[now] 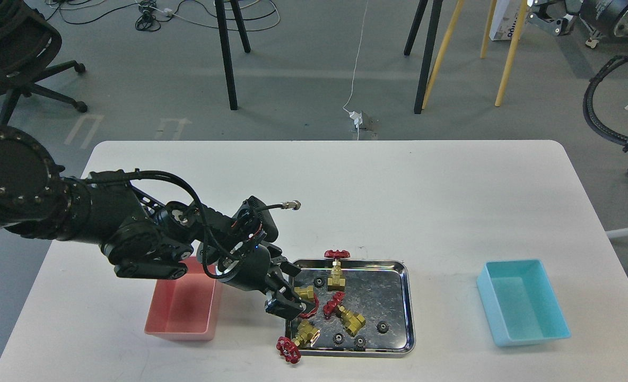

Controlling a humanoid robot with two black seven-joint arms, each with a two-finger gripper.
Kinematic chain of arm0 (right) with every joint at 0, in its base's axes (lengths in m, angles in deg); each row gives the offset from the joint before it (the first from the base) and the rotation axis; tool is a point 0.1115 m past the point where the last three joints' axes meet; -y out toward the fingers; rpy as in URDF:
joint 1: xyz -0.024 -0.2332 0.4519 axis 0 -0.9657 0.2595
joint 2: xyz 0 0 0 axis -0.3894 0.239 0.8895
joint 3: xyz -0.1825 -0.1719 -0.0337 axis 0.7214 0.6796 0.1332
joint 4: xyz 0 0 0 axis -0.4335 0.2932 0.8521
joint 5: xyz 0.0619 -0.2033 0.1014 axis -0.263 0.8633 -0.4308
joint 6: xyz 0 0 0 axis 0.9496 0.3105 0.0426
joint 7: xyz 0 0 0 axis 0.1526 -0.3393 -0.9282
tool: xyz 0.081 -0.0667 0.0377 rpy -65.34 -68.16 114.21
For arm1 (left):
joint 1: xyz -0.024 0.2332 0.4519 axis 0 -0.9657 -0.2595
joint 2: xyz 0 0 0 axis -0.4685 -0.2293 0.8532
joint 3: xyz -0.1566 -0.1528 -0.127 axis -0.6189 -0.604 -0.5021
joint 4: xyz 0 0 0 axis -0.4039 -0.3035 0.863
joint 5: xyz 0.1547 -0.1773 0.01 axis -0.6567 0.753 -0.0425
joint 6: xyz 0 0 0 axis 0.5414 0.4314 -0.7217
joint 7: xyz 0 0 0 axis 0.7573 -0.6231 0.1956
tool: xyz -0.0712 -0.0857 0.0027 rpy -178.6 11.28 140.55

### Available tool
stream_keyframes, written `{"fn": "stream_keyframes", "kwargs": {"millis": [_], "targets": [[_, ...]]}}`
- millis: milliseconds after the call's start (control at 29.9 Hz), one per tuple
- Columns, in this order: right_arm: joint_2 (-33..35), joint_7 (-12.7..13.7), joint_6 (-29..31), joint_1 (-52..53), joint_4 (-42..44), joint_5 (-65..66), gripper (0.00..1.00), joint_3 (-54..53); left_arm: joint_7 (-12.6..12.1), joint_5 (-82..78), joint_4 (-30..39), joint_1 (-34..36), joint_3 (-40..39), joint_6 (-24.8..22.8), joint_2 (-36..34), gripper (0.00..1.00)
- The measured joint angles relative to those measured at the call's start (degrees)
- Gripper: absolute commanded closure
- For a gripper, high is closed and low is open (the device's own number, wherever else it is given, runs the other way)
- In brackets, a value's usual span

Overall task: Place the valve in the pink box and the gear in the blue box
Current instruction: 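Lower the left gripper and grasp the red-handled brass valve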

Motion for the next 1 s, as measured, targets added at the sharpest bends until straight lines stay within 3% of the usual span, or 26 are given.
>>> {"fn": "stream_keyframes", "kwargs": {"millis": [501,635,835,1003], "targets": [[0.0,-0.07,0.0,-0.92,-0.15,0.0,0.0,-0.02,0.0,-2.25,-1.3,-1.41,0.34,2.02,0.57,0.47],[0.0,-0.09,0.0,-1.06,-0.16,0.0,0.0,-0.2,0.0,-2.85,-1.3,-1.57,0.56,2.02,0.35,0.58],[0.0,-0.09,0.0,-1.1,-0.16,0.0,0.0,-0.3,0.0,-2.96,-1.29,-1.58,0.49,2.12,0.07,0.82],[0.0,-0.09,0.0,-1.1,-0.16,0.0,0.0,-0.32,0.0,-3.0,-1.26,-1.57,0.32,2.69,-0.18,0.9]]}}
